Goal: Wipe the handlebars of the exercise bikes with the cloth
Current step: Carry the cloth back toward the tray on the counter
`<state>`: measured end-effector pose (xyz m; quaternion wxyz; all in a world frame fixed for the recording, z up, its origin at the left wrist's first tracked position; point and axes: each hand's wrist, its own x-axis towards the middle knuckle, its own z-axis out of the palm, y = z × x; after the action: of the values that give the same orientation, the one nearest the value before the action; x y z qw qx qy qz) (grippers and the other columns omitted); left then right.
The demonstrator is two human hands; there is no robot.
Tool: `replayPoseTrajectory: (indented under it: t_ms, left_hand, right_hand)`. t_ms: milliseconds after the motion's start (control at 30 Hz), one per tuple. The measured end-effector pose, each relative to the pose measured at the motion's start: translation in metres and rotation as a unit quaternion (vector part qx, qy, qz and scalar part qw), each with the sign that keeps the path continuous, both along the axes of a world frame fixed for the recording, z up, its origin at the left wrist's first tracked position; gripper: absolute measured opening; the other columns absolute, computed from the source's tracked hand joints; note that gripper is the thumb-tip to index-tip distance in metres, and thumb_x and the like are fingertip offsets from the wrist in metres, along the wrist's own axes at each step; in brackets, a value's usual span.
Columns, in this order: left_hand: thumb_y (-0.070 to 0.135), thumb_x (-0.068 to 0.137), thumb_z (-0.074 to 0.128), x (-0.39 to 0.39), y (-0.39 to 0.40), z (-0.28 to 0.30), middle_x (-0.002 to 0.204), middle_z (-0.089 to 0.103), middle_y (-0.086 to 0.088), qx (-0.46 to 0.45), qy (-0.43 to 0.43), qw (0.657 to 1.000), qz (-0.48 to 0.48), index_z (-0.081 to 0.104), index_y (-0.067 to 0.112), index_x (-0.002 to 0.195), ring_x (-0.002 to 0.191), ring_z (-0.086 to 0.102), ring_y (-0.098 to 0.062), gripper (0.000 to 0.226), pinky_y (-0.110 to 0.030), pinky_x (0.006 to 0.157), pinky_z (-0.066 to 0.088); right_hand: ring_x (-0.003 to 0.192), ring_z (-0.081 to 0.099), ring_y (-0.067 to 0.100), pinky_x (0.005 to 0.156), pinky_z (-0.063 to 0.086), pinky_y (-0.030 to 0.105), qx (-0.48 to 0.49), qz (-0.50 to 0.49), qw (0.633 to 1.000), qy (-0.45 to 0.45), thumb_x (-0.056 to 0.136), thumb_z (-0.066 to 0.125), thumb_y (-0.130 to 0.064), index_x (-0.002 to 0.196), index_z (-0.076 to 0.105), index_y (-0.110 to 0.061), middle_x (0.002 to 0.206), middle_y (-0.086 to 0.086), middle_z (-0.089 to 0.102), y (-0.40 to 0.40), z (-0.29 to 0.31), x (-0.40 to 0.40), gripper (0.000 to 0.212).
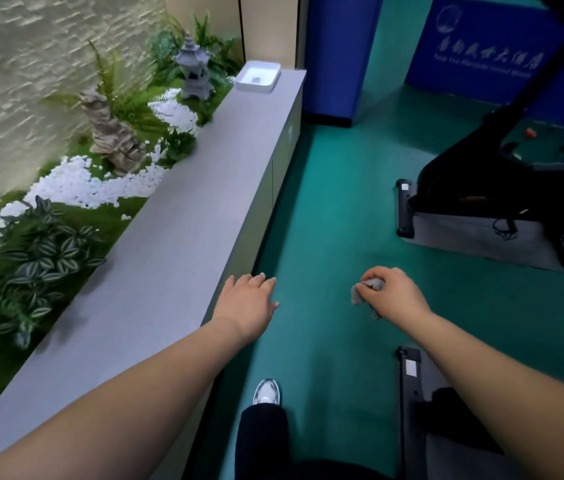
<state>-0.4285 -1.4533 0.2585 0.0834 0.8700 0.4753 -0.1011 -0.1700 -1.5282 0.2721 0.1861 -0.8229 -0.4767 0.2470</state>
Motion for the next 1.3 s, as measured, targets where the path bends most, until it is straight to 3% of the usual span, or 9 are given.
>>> replayPoseTrajectory:
  t_ms: [167, 300, 467, 633, 800, 967, 1133, 1300]
  left_hand:
    - [0.043, 0.098, 0.03, 0.021, 0.098, 0.004, 0.154, 0.025, -0.002, 0.006, 0.005, 0.999, -0.034, 0.022, 0.023, 0.147, 0.14, 0.023, -0.025, 0.054, -0.045, 0.115, 0.014]
    - [0.043, 0.098, 0.031, 0.04, 0.163, 0.006, 0.154, 0.027, -0.002, 0.01, 0.017, 0.998, -0.055, 0.023, 0.023, 0.147, 0.139, 0.025, -0.025, 0.054, -0.045, 0.114, 0.015]
    - [0.044, 0.098, 0.031, 0.075, 0.227, 0.006, 0.154, 0.026, -0.001, 0.0, 0.01, 0.997, -0.073, 0.023, 0.024, 0.147, 0.14, 0.024, -0.024, 0.054, -0.045, 0.115, 0.014]
    - [0.044, 0.098, 0.03, 0.125, 0.292, 0.0, 0.155, 0.024, -0.001, 0.0, 0.01, 0.996, -0.085, 0.022, 0.024, 0.147, 0.141, 0.022, -0.025, 0.054, -0.045, 0.115, 0.013]
    - [0.044, 0.098, 0.029, 0.186, 0.366, -0.002, 0.155, 0.023, -0.002, 0.002, 0.015, 0.998, -0.059, 0.021, 0.024, 0.148, 0.141, 0.021, -0.025, 0.054, -0.045, 0.115, 0.012]
    - [0.044, 0.098, 0.028, 0.24, 0.429, 0.003, 0.155, 0.024, -0.002, 0.008, 0.007, 0.999, -0.036, 0.021, 0.023, 0.148, 0.141, 0.022, -0.025, 0.054, -0.045, 0.115, 0.012]
    - [0.044, 0.098, 0.027, 0.273, 0.47, 0.004, 0.155, 0.023, -0.001, 0.0, 0.005, 1.0, -0.021, 0.021, 0.024, 0.148, 0.14, 0.022, -0.025, 0.053, -0.046, 0.115, 0.012]
    - [0.043, 0.098, 0.03, 0.302, 0.533, 0.001, 0.155, 0.022, -0.004, 0.0, 0.016, 1.0, -0.024, 0.023, 0.024, 0.147, 0.139, 0.022, -0.026, 0.053, -0.046, 0.114, 0.014]
  right_hand:
    - [0.069, 0.058, 0.017, 0.065, 0.051, 0.032, -0.004, -0.027, 1.0, -0.006, 0.082, 0.064, -0.041, 0.088, 0.063, -0.032, 0.095, -0.001, 0.051, 0.081, -0.002, 0.021, 0.011]
    - [0.059, 0.061, 0.018, 0.058, 0.051, 0.03, 0.001, -0.056, 0.998, -0.008, 0.082, 0.063, -0.041, 0.086, 0.062, -0.032, 0.093, -0.001, 0.052, 0.13, 0.0, 0.037, 0.01]
    - [0.066, 0.061, 0.019, 0.065, 0.056, 0.038, -0.007, -0.084, 0.996, 0.001, 0.081, 0.063, -0.043, 0.084, 0.062, -0.034, 0.092, -0.002, 0.051, 0.177, -0.006, 0.064, 0.01]
    - [0.059, 0.061, 0.015, 0.059, 0.053, 0.031, 0.001, -0.08, 0.997, -0.005, 0.078, 0.063, -0.041, 0.079, 0.064, -0.032, 0.09, 0.0, 0.056, 0.242, -0.013, 0.109, 0.009]
    - [0.053, 0.062, 0.015, 0.059, 0.055, 0.034, 0.013, -0.071, 0.997, -0.002, 0.075, 0.063, -0.041, 0.074, 0.064, -0.031, 0.086, 0.0, 0.057, 0.325, -0.007, 0.173, 0.01]
    - [0.065, 0.059, 0.012, 0.059, 0.043, 0.027, 0.023, -0.058, 0.998, -0.028, 0.076, 0.065, -0.04, 0.076, 0.063, -0.031, 0.091, 0.0, 0.057, 0.399, 0.009, 0.233, 0.009]
    - [0.068, 0.06, 0.013, 0.065, 0.047, 0.027, 0.029, -0.043, 0.999, -0.017, 0.08, 0.066, -0.039, 0.078, 0.063, -0.033, 0.094, 0.001, 0.054, 0.453, 0.013, 0.268, 0.007]
    - [0.071, 0.057, 0.013, 0.065, 0.041, 0.026, 0.03, -0.044, 0.999, -0.006, 0.081, 0.065, -0.039, 0.078, 0.06, -0.036, 0.096, 0.0, 0.055, 0.512, 0.006, 0.294, 0.007]
